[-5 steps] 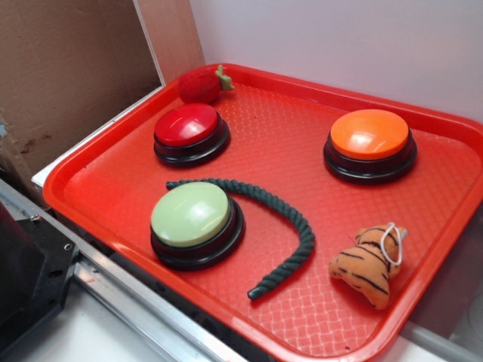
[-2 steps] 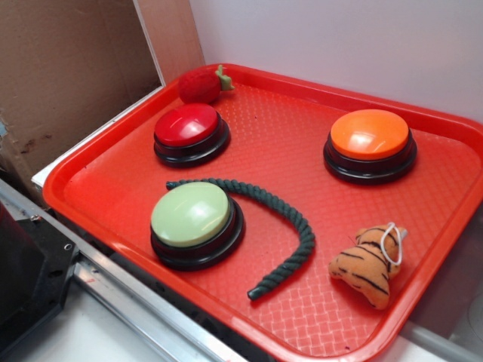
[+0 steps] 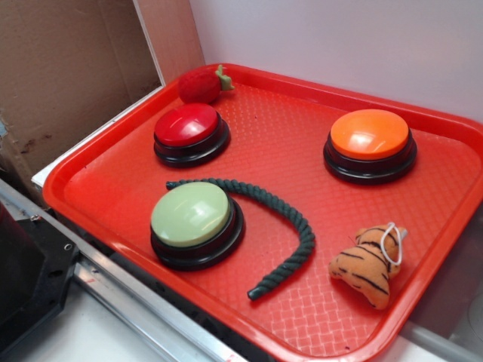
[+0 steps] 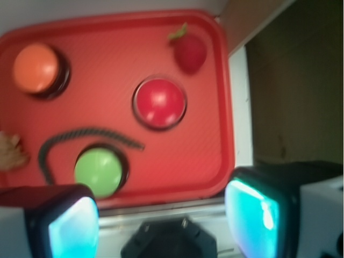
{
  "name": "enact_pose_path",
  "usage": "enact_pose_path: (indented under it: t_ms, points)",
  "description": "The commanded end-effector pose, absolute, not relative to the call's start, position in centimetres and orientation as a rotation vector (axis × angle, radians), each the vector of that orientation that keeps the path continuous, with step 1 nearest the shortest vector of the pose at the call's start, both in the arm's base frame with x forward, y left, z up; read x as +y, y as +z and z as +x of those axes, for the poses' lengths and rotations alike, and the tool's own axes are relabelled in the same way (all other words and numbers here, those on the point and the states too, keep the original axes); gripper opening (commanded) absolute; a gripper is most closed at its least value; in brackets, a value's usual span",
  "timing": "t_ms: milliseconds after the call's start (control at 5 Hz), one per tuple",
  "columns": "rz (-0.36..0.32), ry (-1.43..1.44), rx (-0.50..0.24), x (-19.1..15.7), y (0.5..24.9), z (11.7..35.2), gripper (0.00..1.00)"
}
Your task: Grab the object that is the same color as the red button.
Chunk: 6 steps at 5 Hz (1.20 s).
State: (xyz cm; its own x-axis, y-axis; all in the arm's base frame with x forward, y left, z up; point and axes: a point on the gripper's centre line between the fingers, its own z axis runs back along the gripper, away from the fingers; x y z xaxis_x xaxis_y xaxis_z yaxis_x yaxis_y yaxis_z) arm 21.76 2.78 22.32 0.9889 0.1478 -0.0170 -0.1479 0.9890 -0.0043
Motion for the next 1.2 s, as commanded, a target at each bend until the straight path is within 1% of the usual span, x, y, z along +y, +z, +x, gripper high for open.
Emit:
enact_pose_path:
  t_ms: [0,200,400,600,800,1000]
  points:
    - [-0.015,0.098,0.029,8.6,19.8,27.7,1.00]
    - [-0.026,0.039,0.069,9.6,16.7,29.2,1.00]
    - [-0.017,-0.138,0.095,8.2,14.3,30.1,1.00]
    - [0.007,-0.387,0.089,7.2,12.4,30.4,1.00]
    - [0.047,-0.562,0.106,6.3,10.8,30.2,1.00]
    - [0.047,-0.535,0.119,6.1,8.9,30.7,1.00]
